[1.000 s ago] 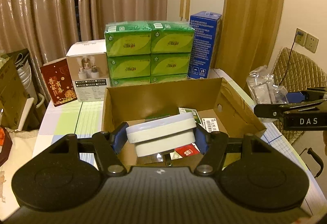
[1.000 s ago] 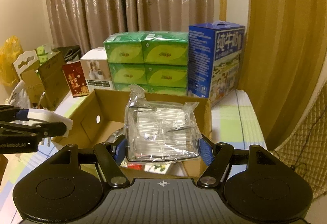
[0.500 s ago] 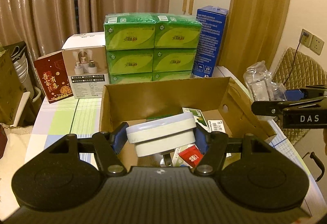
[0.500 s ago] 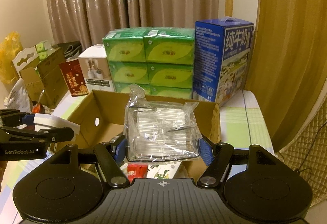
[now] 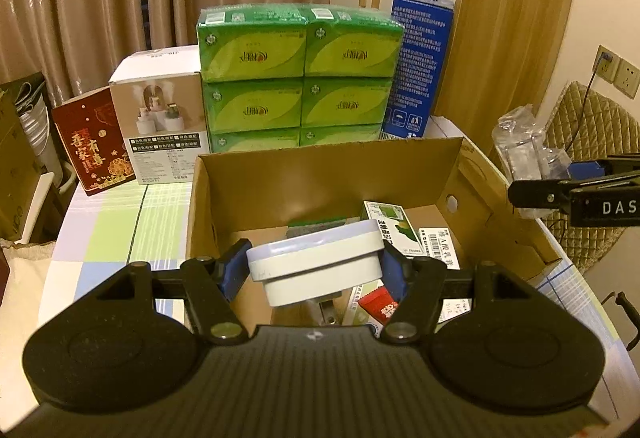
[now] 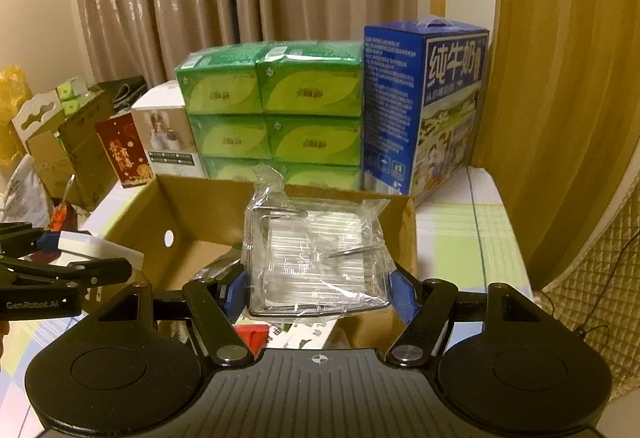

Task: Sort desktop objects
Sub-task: 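Carry the plug adapter with the left gripper into the cardboard box while the right carries the plastic rack there, then open the left gripper to drop the plug adapter into the box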

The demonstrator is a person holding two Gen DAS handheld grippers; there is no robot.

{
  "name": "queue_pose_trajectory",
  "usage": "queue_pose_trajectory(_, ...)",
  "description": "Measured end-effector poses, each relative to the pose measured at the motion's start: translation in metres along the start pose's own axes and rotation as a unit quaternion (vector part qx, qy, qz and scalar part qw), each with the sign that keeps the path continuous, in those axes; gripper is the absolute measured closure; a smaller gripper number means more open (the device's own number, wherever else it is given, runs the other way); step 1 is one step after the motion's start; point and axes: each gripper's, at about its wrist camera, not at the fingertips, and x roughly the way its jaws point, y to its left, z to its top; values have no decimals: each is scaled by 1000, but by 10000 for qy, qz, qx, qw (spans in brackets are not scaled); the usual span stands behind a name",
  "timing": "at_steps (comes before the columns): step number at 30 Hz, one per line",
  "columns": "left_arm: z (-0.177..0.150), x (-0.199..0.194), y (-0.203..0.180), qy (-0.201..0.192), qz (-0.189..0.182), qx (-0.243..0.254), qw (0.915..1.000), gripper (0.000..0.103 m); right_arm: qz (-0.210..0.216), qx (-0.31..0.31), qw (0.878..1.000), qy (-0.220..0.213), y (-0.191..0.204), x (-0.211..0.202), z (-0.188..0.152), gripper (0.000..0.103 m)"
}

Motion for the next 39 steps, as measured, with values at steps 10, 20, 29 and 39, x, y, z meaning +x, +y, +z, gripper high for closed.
queue_pose_trajectory(10,1,15,2,136,14,70,9999,40,49,-87,9999,96,7,17,0,36)
queue_pose_trajectory(20,3,27,6,222,9,77,9997,40,56,-166,9998,117,10,25,3,36)
queue_pose_trajectory(29,5,33,9,252,-9,46,9997,40,59,-194,9997,141,11,31,4,36)
queue_pose_trajectory(39,9,43,11,236,-44,-157,9996,32,51,-221,9996,183,14,38,3,36)
